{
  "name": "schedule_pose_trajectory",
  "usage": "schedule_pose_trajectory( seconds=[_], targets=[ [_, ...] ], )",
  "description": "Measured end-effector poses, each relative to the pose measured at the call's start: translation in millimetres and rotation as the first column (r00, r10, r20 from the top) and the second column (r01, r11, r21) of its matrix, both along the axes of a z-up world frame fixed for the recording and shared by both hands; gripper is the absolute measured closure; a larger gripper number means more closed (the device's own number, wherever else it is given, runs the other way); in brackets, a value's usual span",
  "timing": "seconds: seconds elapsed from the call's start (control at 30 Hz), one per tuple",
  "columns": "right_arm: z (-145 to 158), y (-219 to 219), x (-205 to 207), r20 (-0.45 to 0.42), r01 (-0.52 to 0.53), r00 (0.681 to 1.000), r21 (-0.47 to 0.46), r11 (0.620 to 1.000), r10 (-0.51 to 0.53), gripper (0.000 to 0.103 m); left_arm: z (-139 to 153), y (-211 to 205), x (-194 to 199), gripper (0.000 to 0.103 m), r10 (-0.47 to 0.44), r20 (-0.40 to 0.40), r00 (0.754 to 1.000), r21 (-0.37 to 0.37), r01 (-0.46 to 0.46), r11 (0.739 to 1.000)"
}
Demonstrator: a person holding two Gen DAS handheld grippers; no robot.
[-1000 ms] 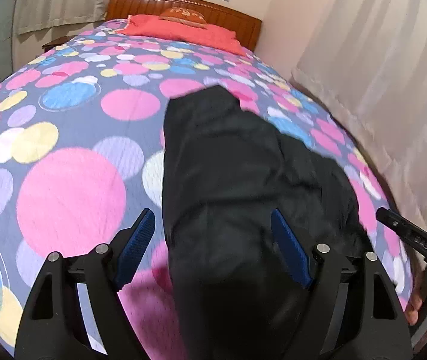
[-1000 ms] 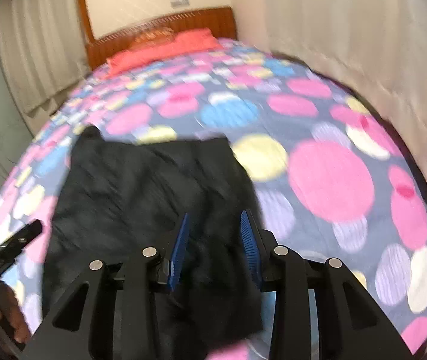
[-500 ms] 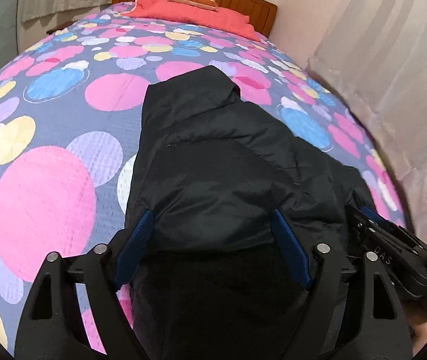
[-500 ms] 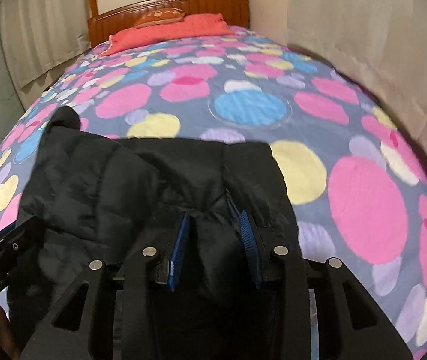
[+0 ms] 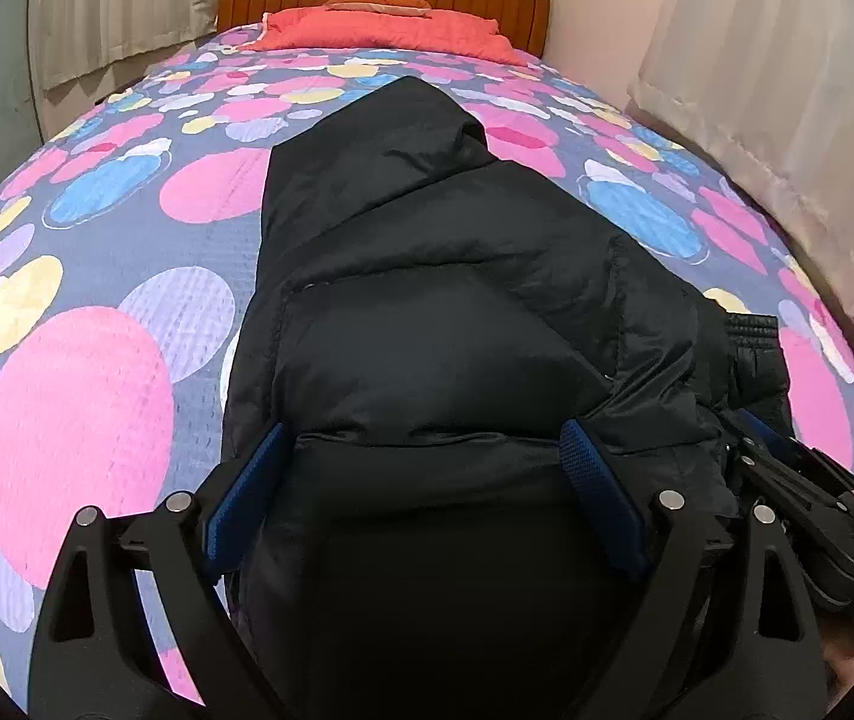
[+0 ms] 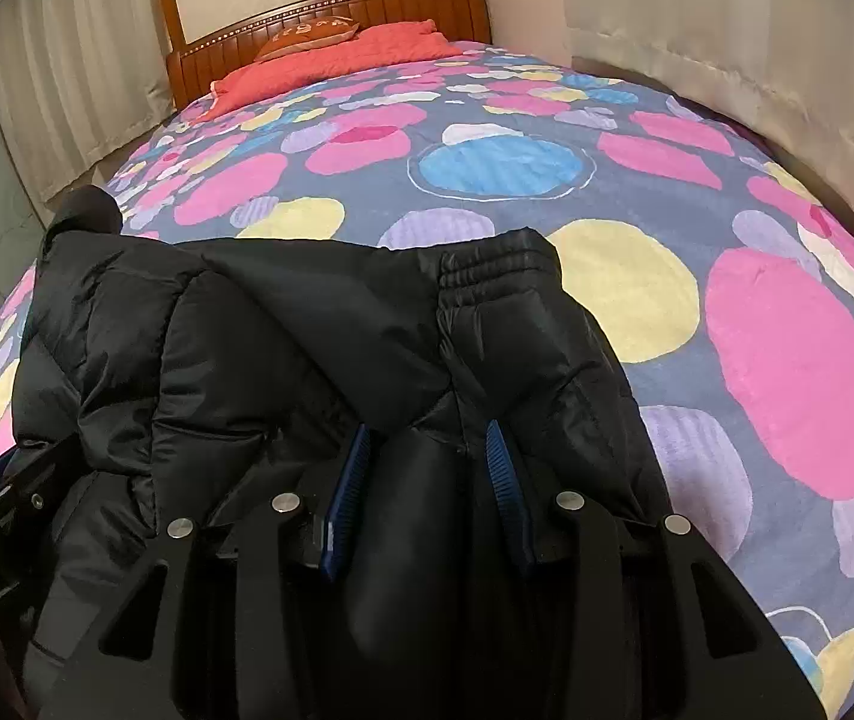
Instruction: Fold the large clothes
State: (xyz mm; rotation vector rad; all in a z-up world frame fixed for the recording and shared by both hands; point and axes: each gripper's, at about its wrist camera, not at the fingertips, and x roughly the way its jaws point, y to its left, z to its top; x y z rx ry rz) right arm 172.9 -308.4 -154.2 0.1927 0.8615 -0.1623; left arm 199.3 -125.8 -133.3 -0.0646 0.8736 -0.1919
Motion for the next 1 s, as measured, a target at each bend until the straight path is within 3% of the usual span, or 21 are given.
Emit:
schedule_pose_trajectory(
  seconds=[1.0],
  targets=[
    [-10.0,1.1,-0.6,0.049,0.023,0.999,-0.025,0.999,-0.022,0.063,-13.4,-1.6,1.2,0.012,-0.001,0.041,0.999,0.022,0.000,1.000]
  ],
)
